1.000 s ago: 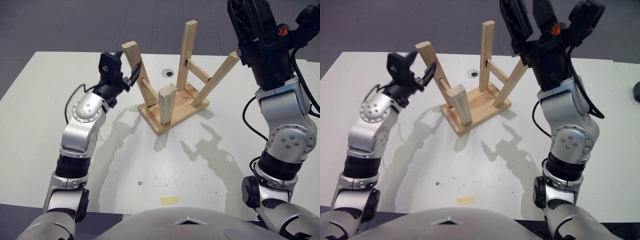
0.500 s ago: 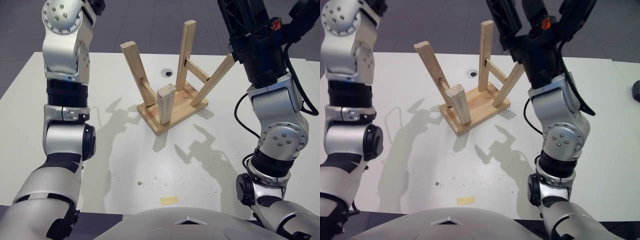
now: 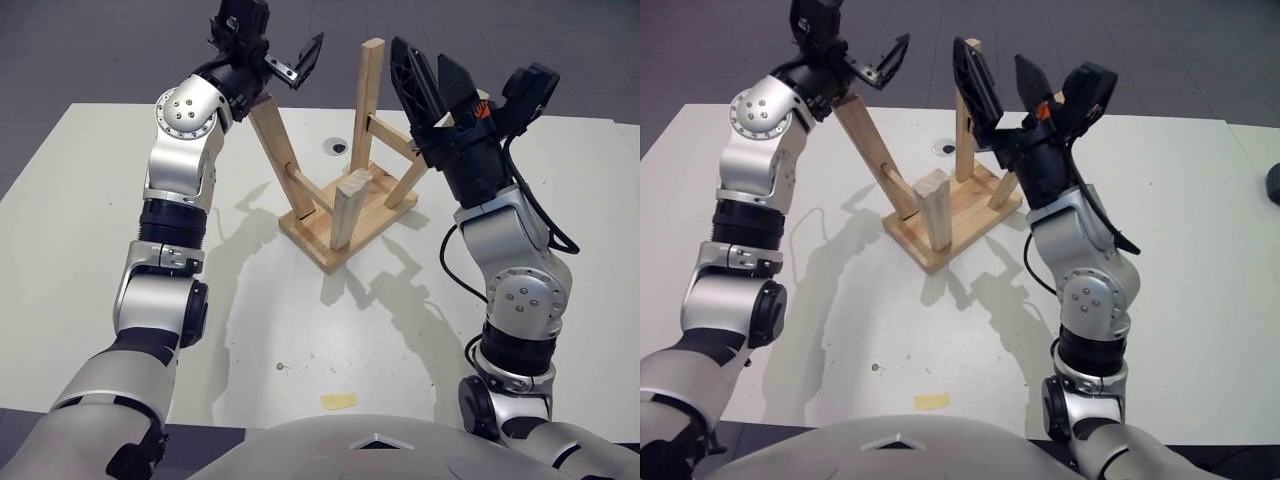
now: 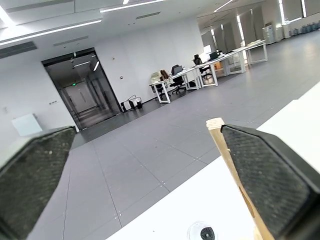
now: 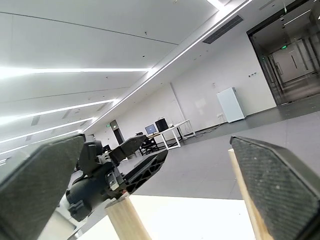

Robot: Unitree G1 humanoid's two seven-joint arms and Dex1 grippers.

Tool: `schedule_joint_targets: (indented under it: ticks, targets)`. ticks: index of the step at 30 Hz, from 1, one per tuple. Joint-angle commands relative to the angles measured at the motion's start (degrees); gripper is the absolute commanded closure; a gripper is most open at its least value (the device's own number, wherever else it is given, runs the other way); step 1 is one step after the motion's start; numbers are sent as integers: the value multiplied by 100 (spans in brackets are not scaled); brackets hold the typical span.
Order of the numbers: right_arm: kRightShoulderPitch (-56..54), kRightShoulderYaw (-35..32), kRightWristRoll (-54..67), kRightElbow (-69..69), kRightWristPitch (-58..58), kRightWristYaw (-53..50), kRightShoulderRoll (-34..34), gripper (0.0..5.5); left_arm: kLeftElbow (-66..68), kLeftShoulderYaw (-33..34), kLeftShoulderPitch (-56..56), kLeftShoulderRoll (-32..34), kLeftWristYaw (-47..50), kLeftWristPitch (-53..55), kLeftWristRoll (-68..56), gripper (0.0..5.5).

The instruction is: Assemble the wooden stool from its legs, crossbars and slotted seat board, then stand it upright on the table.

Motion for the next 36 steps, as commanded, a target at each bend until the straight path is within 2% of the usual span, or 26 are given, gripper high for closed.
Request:
schedule_joint_targets:
  ticks: [1, 5, 9, 12, 16, 20, 23, 28, 33, 36]
  targets:
    - [-546, -463, -137, 54, -314, -346, 53, 10, -911, 602, -272, 117, 446, 520, -244, 13]
    - [-1266, -1163, -573, 579, -642, -571, -455, 10, -1229, 1315, -790, 407, 949, 591, -420, 13]
    - [-1401, -1532, -1854, 2193, -907, -618, -1389, 10, -1038, 1781, -444, 920, 1279, 556, -202, 13]
    - [-1421, -1536, -2450, 3785, -1446, -296, -1578, 10, -688, 1620, 282, 1177, 1380, 488, 287, 13]
    - [-1705, -1331, -2894, 5739, -2272, 503, -1542, 10, -714, 1446, 826, 877, 1338, 589, 284, 13]
    - [-2084, -1113, -3221, 7044, -2978, 1238, -1580, 10, -851, 1173, 1260, 763, 992, 774, 225, 13]
    - [-2257, -982, -3298, 7696, -3254, 1999, -1554, 10, -869, 961, 1657, 1052, 552, 747, 360, 13]
    - [-1846, -402, -3487, 7747, -3481, 3776, -1496, 10, -569, 990, 2228, 1384, 235, 701, 506, 13]
    - [-562, 157, -3159, 6116, -2458, 5594, -1973, 10, -511, 1006, 2541, 1702, 20, 546, 611, 13]
    - [118, 206, -3005, 5020, -1900, 5778, -2102, 10, -497, 1173, 2753, 1900, -26, 439, 611, 13]
